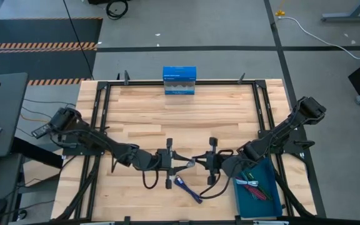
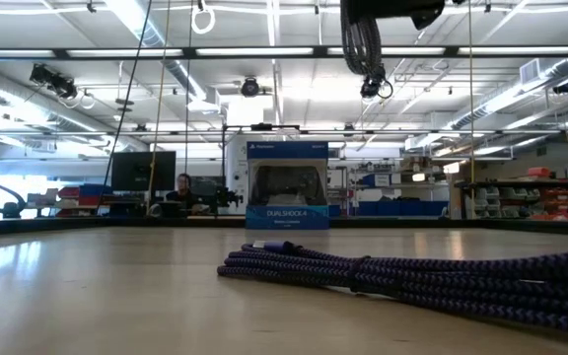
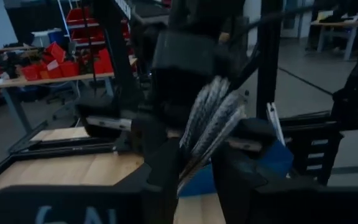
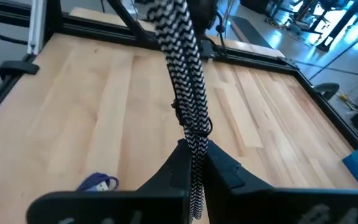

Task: Pick and place USB-C Cables
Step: Put the white USB cable into the blue bin

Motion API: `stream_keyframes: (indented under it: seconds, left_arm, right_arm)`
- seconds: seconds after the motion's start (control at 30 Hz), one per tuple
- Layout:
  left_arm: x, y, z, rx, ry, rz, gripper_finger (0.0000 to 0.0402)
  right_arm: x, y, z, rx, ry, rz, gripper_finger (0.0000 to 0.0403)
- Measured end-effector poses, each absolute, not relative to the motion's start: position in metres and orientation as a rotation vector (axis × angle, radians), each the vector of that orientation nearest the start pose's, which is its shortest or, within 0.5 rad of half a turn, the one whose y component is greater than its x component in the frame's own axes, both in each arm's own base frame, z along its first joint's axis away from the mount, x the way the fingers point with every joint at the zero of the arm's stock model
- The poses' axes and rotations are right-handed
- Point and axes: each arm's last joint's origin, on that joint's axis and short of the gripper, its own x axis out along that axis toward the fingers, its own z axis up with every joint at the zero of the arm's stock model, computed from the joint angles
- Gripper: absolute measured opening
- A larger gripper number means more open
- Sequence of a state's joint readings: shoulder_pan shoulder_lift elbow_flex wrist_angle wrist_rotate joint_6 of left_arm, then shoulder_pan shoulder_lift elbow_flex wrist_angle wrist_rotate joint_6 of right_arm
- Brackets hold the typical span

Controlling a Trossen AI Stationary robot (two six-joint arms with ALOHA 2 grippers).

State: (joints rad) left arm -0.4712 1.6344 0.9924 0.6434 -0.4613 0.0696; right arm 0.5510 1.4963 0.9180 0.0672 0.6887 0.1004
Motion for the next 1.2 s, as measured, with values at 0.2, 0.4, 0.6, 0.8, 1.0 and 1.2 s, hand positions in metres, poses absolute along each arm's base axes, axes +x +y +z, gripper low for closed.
stream_keyframes:
  seconds: [0.2,0.4,0.6,0.8,1.0,1.2]
  left_arm:
    - [0.319,-0.159,0.274,0.085,0.024,0.012,0.0105]
    - [0.313,-0.164,0.277,0.095,0.038,0.019,0.0105]
    - [0.31,-0.165,0.278,0.1,0.044,0.027,0.0105]
    - [0.31,-0.166,0.277,0.102,0.051,0.029,0.0105]
    - [0.31,-0.166,0.278,0.094,0.049,0.029,0.0105]
    - [0.311,-0.164,0.277,0.072,0.05,0.033,0.0105]
  right_arm:
    - [0.273,0.149,0.245,-0.19,0.408,-0.153,0.0019]
    - [0.256,0.148,0.261,-0.138,0.405,-0.143,0.0019]
    - [0.232,0.142,0.273,-0.083,0.452,-0.142,0.0019]
    - [0.207,0.136,0.286,0.012,0.505,-0.07,0.0019]
    - [0.186,0.131,0.286,0.169,0.644,-0.017,0.0019]
    - [0.165,0.125,0.272,0.343,0.947,-0.052,0.0019]
